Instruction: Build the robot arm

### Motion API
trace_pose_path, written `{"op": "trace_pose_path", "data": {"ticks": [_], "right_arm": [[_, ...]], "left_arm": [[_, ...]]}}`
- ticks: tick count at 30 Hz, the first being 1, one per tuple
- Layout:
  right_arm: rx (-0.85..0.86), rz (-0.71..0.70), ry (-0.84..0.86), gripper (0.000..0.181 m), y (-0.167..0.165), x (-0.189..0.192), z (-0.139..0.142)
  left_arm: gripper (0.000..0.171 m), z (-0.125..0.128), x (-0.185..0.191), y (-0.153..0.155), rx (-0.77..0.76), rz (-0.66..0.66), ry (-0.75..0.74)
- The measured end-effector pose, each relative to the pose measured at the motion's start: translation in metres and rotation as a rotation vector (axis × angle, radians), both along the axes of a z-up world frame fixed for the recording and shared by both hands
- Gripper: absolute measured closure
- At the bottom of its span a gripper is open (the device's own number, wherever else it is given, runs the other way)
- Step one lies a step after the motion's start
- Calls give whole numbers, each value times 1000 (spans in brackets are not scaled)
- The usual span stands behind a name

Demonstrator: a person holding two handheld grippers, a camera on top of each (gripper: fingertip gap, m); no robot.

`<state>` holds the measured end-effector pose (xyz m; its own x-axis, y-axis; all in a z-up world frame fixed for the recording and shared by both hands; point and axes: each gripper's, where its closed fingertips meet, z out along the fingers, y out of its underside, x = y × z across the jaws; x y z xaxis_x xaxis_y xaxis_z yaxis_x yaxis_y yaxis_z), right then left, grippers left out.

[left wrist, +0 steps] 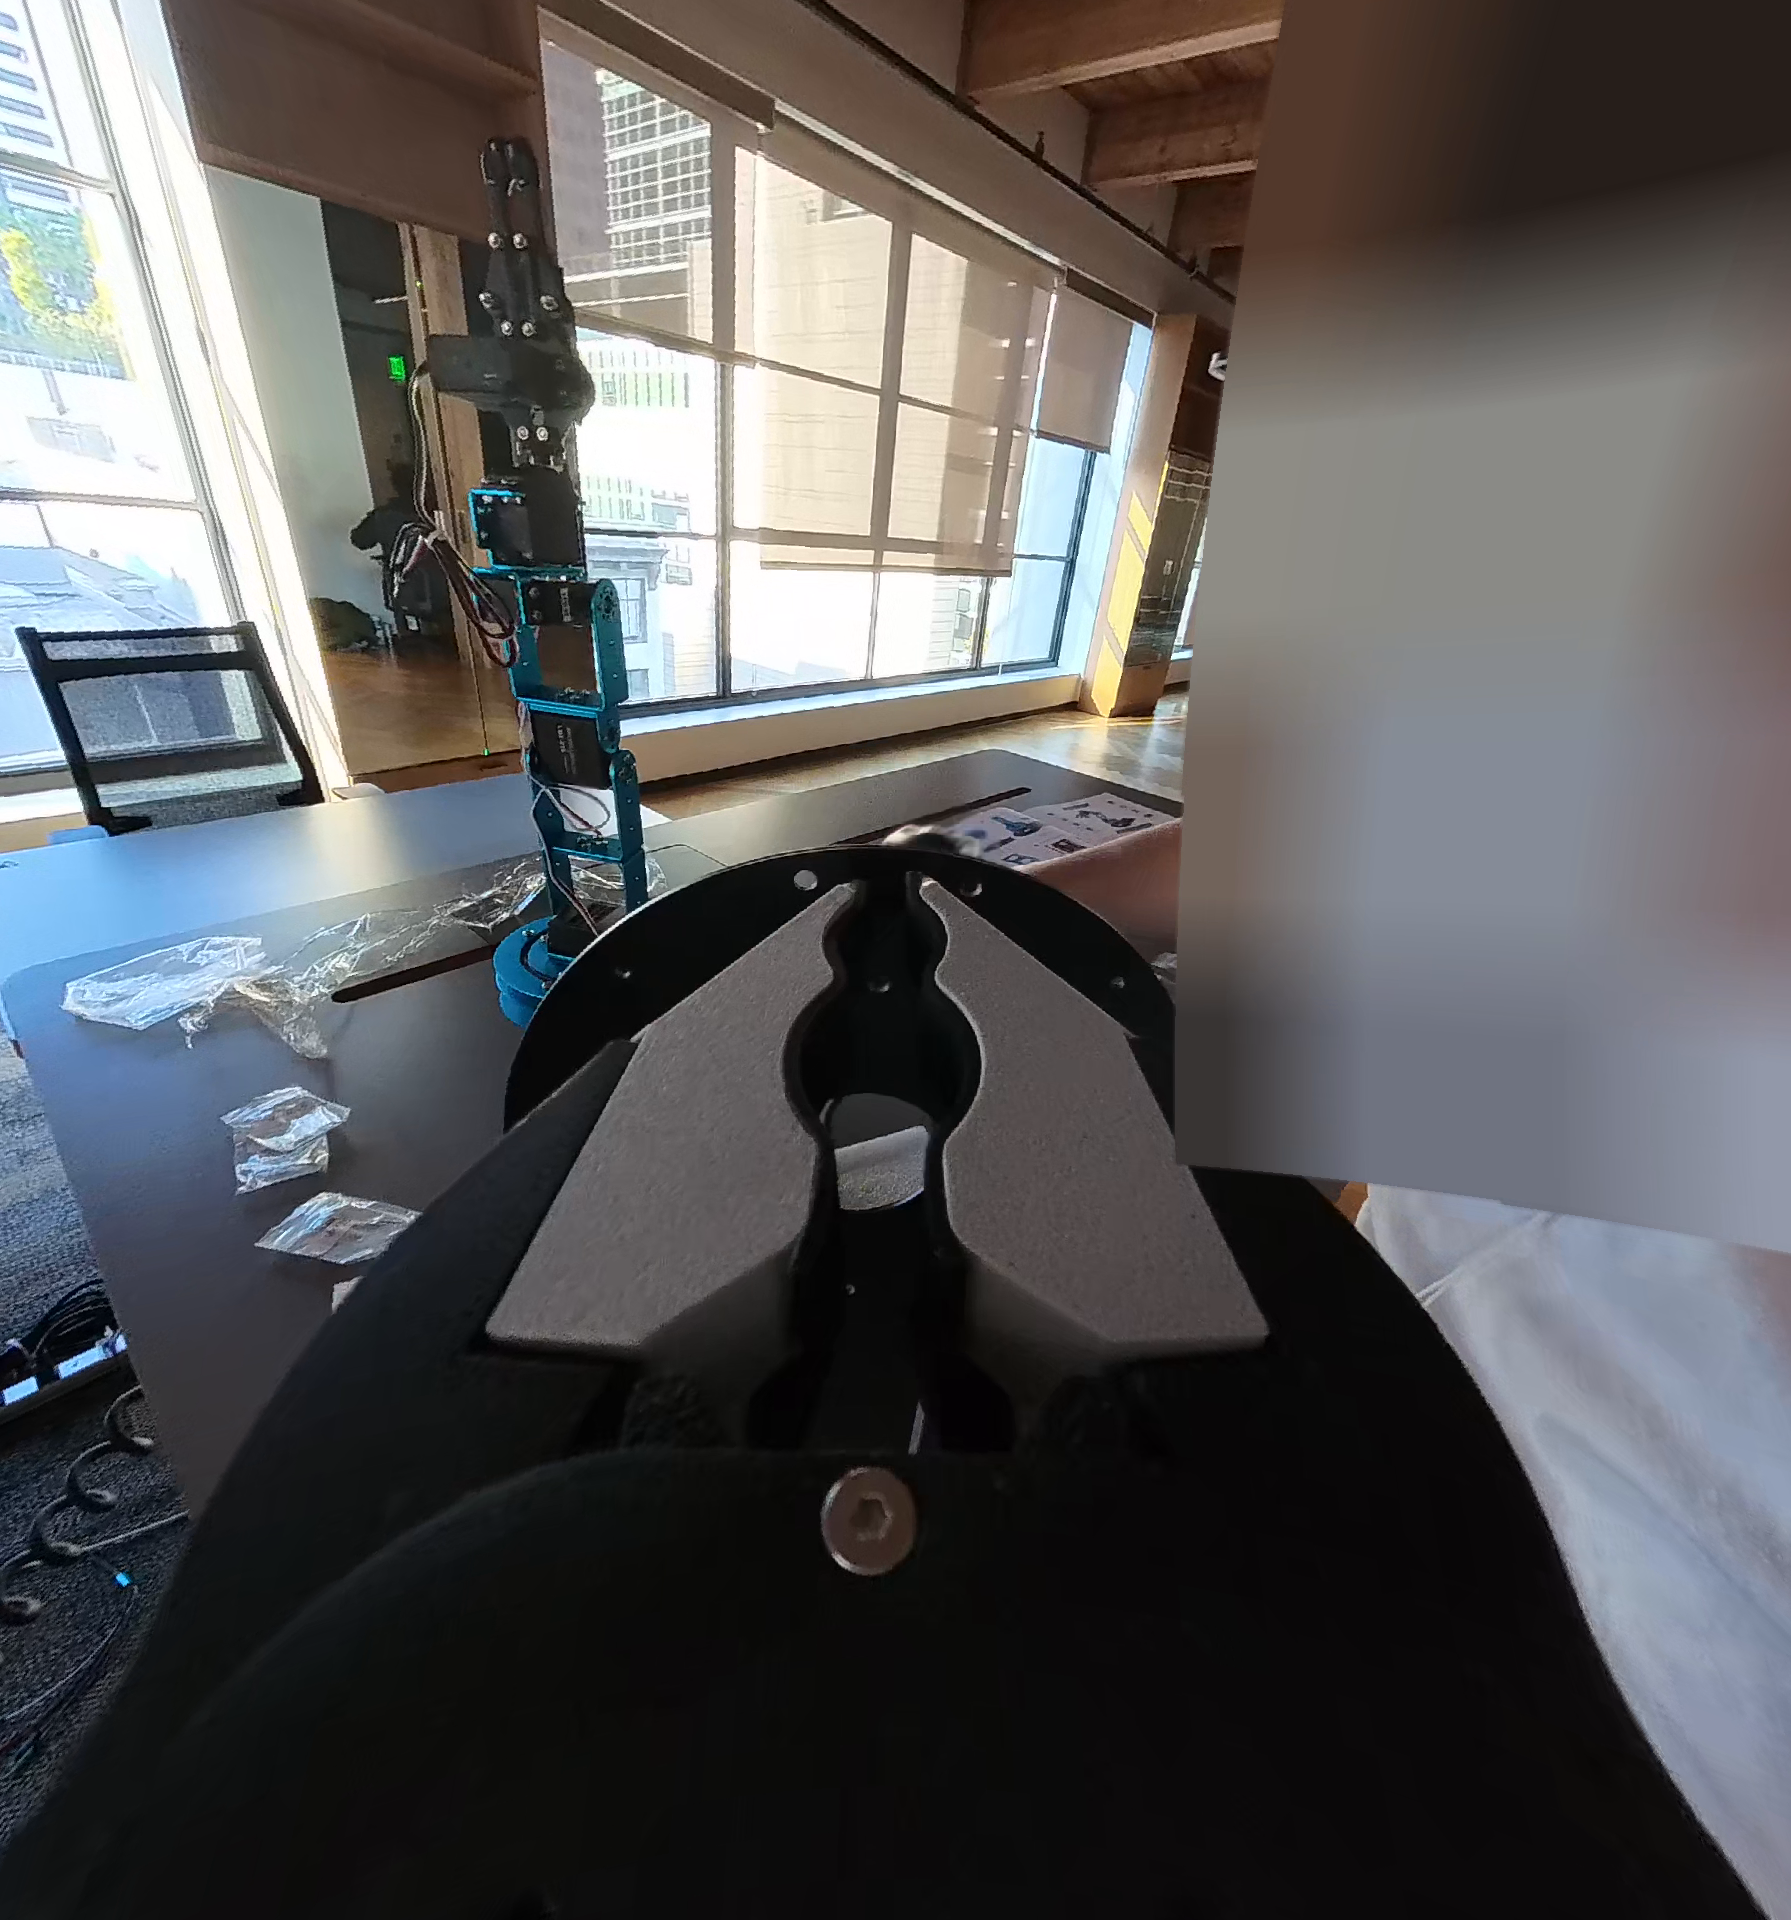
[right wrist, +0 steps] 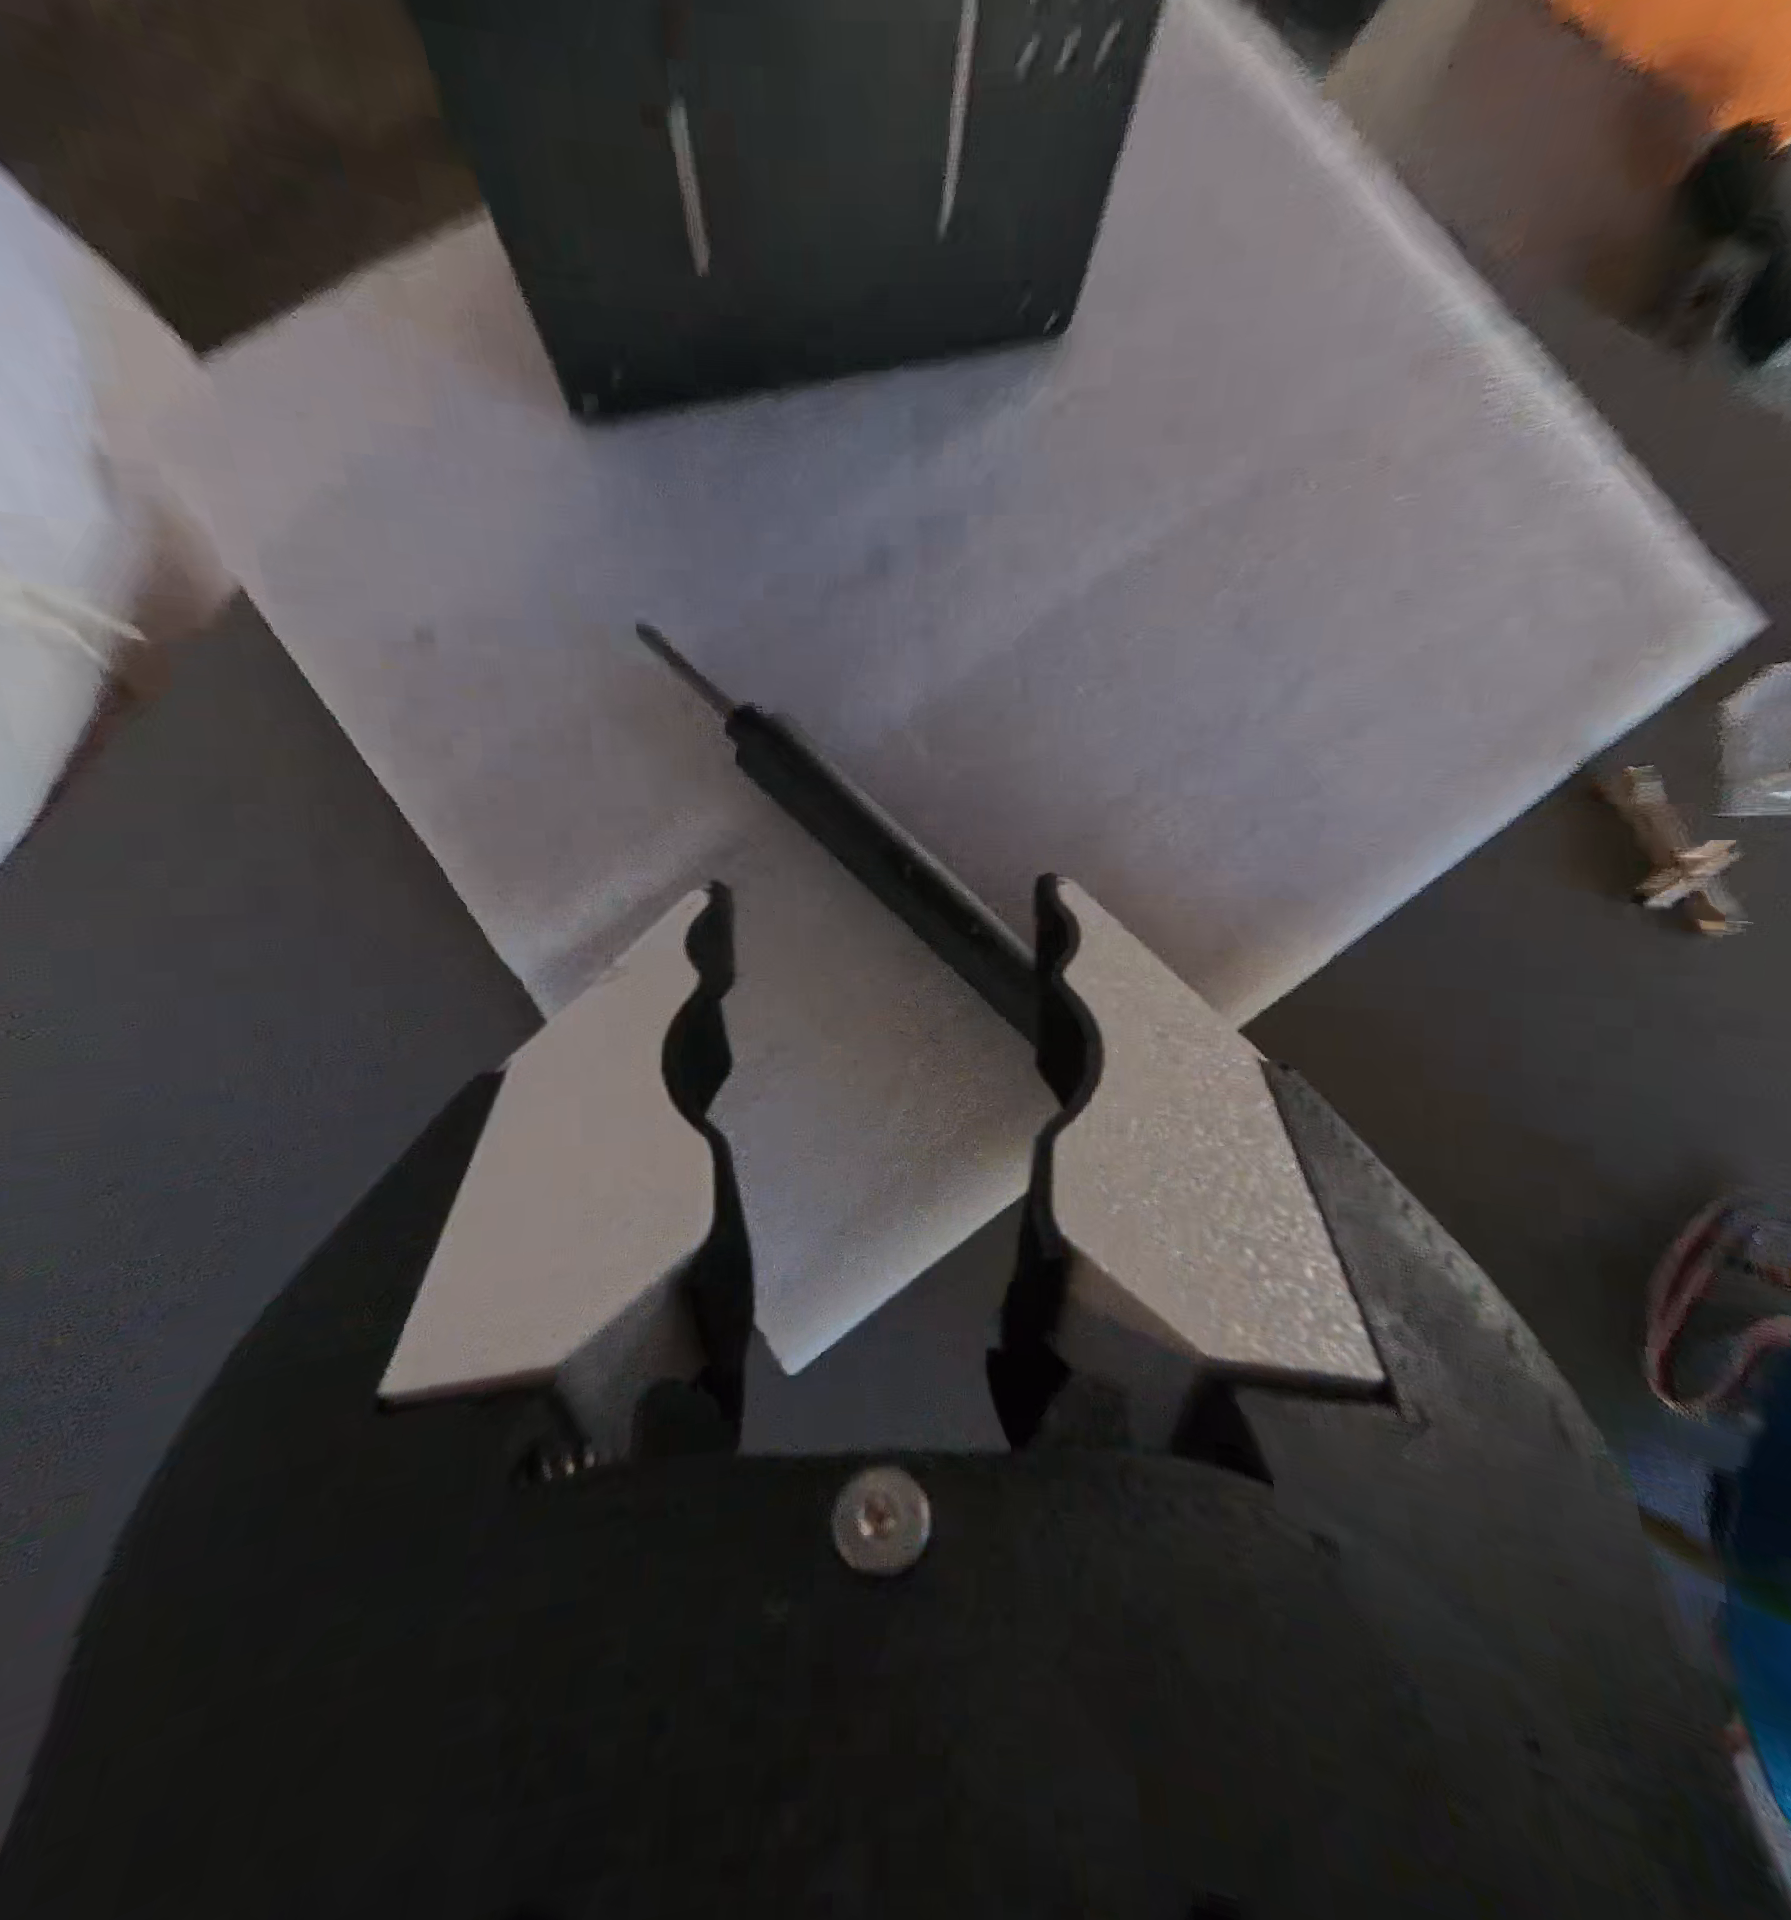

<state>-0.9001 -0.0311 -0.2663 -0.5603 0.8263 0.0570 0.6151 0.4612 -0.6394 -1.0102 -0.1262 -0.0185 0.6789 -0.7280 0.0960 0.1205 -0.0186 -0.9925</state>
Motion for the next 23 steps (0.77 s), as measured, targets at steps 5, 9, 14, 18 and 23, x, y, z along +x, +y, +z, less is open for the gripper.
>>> {"op": "trace_pose_path", "data": {"ticks": [5,9,14,18,23], "right_arm": [[36,178,-180,133,8,-5,-30],[57,241,-252,147,10,-12,-35],[141,222,-205,167,1,-6,-25],[319,75,-13,166,4,-17,-12],[320,-53,-12,166,-1,-9,-24]], "left_arm": [[169,0,2,3,-13,15,2],[169,0,3,4,-27,19,-4],[169,0,4,5,-29,30,3],[169,0,5,6,-24,33,7],[169,0,7,9,-25,23,4]]}}
